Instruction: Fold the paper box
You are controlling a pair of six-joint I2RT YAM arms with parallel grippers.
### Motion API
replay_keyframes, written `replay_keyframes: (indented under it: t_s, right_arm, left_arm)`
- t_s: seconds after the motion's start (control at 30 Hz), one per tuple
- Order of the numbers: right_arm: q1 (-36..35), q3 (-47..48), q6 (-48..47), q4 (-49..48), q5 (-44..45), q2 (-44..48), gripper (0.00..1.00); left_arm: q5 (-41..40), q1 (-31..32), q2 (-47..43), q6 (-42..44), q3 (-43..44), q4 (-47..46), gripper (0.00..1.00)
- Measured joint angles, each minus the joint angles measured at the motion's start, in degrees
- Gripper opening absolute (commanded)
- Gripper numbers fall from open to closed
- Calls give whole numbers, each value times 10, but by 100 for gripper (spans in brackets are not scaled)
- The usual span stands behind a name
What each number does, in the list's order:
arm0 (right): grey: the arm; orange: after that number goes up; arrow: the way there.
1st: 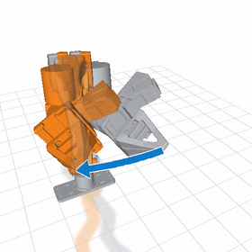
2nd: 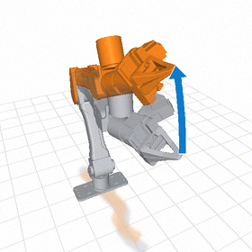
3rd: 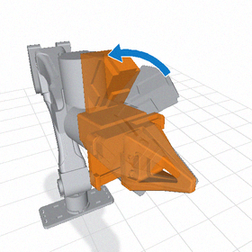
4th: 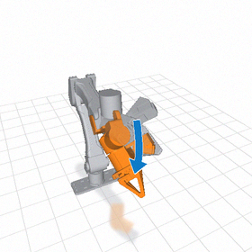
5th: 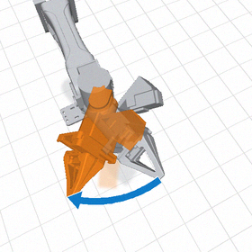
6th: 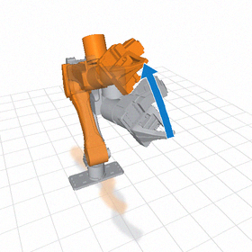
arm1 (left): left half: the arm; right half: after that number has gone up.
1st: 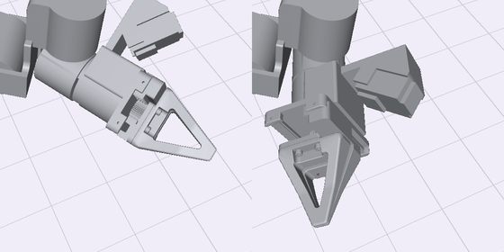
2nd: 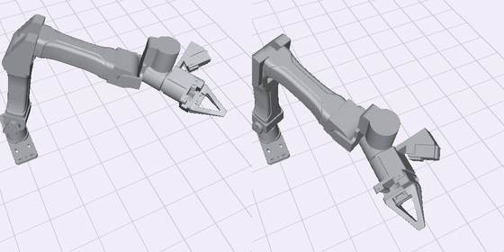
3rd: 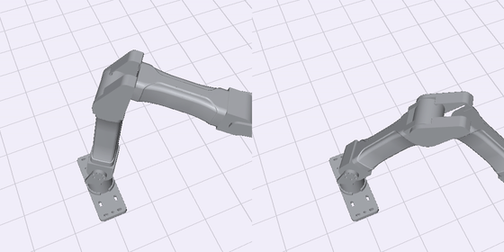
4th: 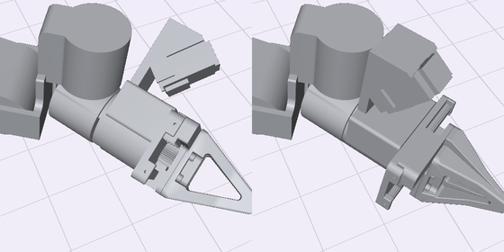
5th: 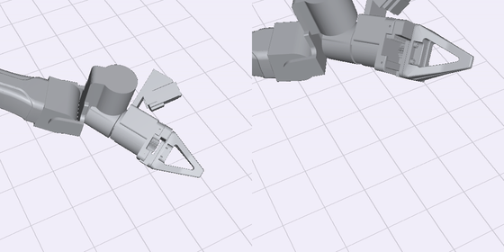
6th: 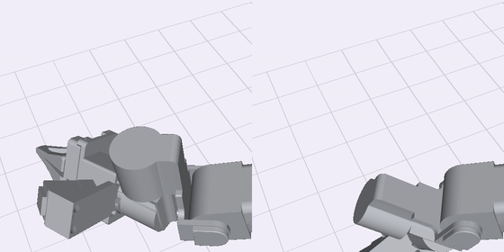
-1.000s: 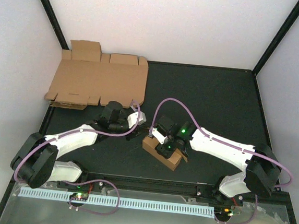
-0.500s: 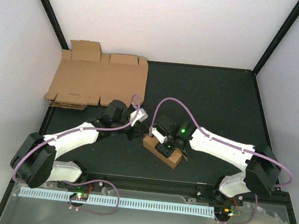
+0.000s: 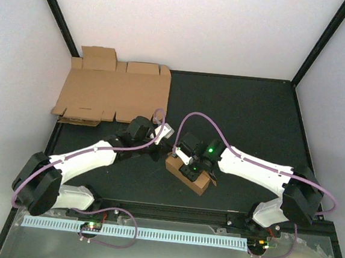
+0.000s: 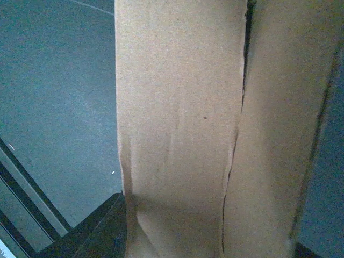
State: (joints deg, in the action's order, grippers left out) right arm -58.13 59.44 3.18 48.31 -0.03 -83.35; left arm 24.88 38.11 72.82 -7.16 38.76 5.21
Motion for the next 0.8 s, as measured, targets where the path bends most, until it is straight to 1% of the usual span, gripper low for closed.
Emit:
replay_keyframes:
  t_s: [0.43, 0.73, 0.8]
  right_arm:
    - [0, 2, 6, -3, 3, -3, 48]
    - [0, 2, 7, -4, 6, -3, 49]
    - [0, 2, 7, -5, 7, -3, 52]
  left_arm:
    - [-18, 7, -3, -76, 3, 8, 1]
    - [-46, 18, -32, -100, -50, -57, 2]
    - [-55, 22, -35, -99, -57, -67, 2]
